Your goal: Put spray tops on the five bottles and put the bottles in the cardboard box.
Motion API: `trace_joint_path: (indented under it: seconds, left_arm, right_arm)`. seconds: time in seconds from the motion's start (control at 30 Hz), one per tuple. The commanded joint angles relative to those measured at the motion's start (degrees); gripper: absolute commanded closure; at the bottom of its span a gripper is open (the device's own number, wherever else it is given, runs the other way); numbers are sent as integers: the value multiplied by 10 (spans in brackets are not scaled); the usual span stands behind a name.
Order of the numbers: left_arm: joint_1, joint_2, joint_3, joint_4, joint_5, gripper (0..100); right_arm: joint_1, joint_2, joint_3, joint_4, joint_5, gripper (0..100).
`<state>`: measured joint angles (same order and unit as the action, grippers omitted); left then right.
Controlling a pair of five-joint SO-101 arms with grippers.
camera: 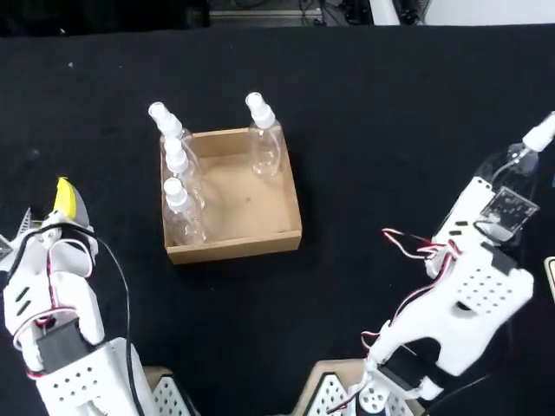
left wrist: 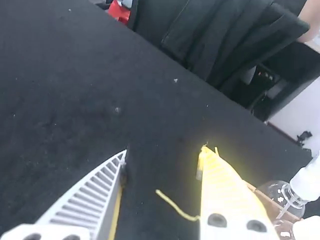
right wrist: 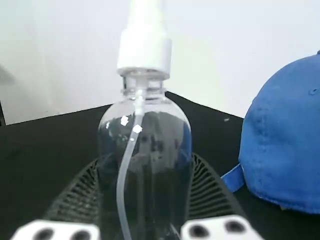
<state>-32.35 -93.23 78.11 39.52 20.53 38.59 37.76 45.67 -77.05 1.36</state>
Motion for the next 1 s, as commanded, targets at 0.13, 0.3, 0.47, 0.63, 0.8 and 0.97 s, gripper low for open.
trace_joint_path:
  seconds: [0.13,0.3,0.47,0.63,0.8,0.97]
  left_arm:
    - [-2,-56,18,-14,4,795]
    - [-2,-59,21,-14,4,795]
    - [-2,-60,21,-15,5,795]
    - [-2,-60,21,-15,5,795]
    - [-2,-61,21,-15,5,795]
    - [-2,-61,21,-15,5,795]
  right_arm:
    - [18,113,-144,-82,2,988]
    - [25,191,-225,-85,22,988]
    - [23,220,-240,-85,25,987]
    - [21,221,-240,-84,25,987]
    - [21,221,-240,-82,25,985]
    - [15,221,-240,-81,25,907]
